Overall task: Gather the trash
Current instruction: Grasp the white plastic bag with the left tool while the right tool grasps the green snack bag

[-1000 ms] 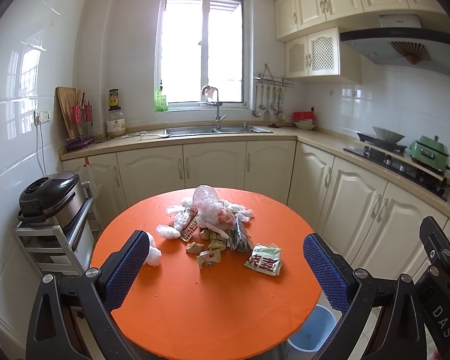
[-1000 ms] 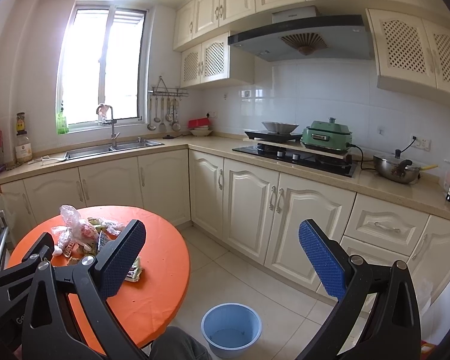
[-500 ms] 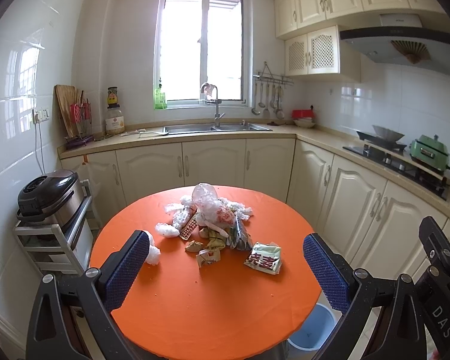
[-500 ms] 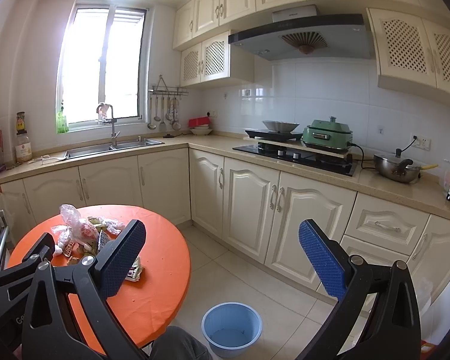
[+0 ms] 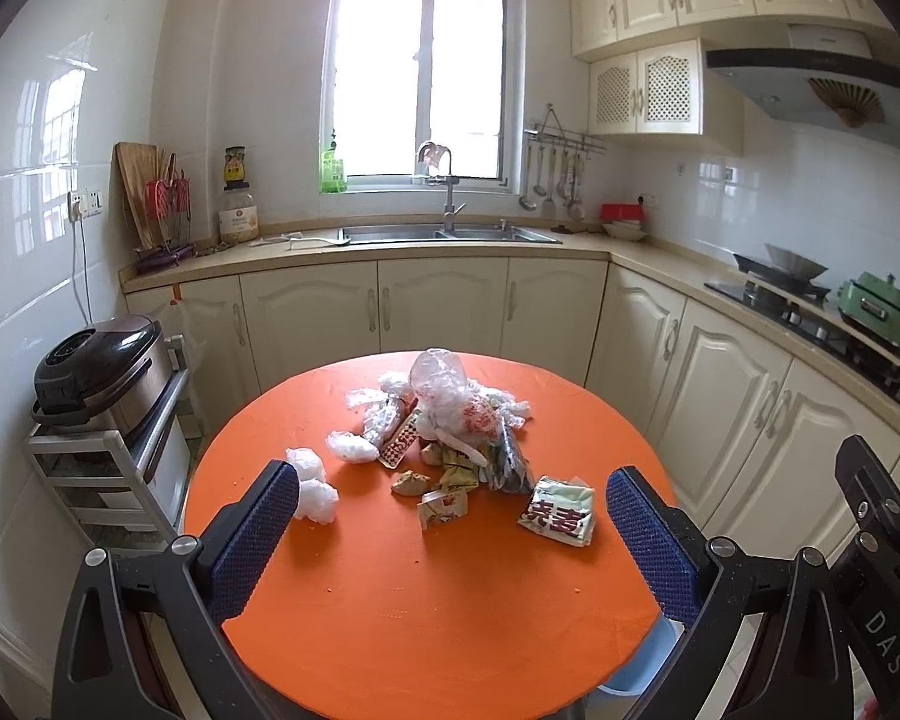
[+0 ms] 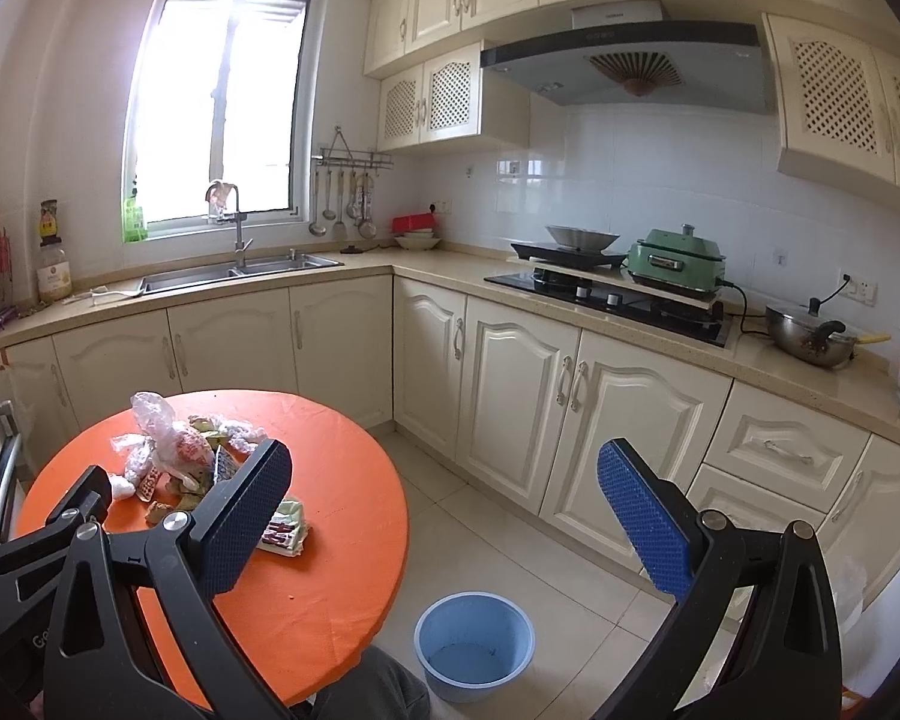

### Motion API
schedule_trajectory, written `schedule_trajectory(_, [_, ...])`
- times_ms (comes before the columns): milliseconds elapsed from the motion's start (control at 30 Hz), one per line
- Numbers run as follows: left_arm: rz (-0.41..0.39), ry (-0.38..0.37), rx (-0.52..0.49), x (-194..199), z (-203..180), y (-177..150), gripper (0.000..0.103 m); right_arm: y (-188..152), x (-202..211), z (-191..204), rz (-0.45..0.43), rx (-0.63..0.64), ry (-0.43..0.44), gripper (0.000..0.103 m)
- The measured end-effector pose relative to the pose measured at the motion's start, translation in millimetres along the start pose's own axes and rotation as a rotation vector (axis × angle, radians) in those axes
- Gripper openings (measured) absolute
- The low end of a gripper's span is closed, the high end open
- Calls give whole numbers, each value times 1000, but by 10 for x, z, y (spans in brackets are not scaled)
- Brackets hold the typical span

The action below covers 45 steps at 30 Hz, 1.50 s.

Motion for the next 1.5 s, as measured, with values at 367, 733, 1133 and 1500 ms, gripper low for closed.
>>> schedule_trajectory(367, [146,22,46,-619,448,-37,101,-216,-382,619,110,73,38,103])
schedule_trajectory(733, [344,-2,50,-1427,918,-241,102,-801,-1042,1213,358,125,65,103])
schedule_trajectory(1133, [490,-17,139,-2378,1561,-484,102,-1421,-1967,1343,573,152,-104,103])
schedule_trajectory(1500, [529,32,176,-2895,1594,-572,102,-1598,-2337,1488,644,152,-57,103])
Point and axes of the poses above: each gripper's, at about its wrist camera, not at the fingertips, and x roughly against the way its jaws point, z to its left, y to its top, the point moved 9 cm from there along -x, roughly the way its jaws point, and after that the axes turned 6 degrees about -x, right-handed, at the moved point
